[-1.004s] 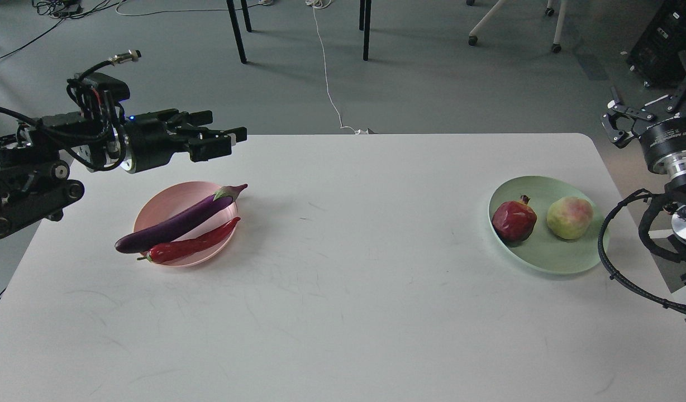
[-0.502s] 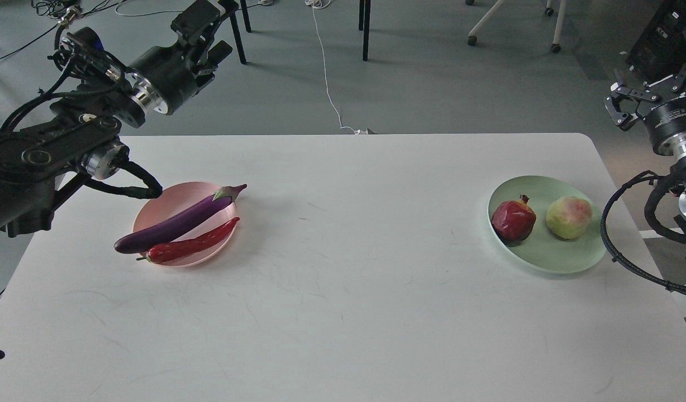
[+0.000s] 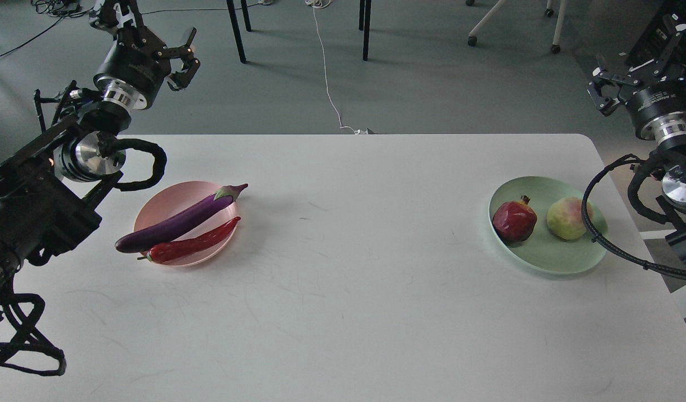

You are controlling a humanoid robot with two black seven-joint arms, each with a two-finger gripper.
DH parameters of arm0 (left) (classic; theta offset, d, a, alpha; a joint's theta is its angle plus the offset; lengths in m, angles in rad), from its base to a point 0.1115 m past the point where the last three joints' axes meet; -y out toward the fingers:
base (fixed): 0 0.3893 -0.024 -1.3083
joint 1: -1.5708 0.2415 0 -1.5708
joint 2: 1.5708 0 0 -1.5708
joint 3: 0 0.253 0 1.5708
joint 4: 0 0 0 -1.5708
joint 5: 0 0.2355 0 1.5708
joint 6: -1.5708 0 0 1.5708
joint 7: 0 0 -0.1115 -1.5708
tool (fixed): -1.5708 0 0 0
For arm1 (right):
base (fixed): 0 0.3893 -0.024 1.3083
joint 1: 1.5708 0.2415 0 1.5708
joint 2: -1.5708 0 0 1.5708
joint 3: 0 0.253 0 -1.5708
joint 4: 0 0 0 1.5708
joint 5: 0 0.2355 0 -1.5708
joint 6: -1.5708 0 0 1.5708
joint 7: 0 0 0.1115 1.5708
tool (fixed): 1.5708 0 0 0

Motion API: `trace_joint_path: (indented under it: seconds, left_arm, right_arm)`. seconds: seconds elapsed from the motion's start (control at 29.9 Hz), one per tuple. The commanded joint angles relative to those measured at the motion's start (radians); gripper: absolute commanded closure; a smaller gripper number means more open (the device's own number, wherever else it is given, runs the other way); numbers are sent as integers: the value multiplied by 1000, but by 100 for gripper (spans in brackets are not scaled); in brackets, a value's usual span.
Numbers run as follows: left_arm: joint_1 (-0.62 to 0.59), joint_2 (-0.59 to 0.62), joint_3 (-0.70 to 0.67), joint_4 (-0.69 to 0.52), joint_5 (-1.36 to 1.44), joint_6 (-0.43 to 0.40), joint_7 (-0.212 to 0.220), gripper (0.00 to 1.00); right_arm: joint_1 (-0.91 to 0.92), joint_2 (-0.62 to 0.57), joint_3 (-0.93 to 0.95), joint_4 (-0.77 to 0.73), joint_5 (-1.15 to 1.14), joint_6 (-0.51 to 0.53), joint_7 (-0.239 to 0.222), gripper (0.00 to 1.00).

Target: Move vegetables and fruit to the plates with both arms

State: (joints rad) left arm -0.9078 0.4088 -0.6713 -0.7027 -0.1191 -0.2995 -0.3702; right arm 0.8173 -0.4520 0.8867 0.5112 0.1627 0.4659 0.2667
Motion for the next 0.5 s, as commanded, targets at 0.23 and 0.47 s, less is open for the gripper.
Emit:
trace_joint_path:
  seconds: [0.23,0.47]
  left_arm:
    - [86,-4,-99,-4,-56,-6,42,2]
    - [118,-2,-99,-4,-51,-10,44,2]
  right_arm:
    - [-9,-1,-6,3,-2,5,11,1]
    - [-33,-1,-9,7,-3,11,11,1]
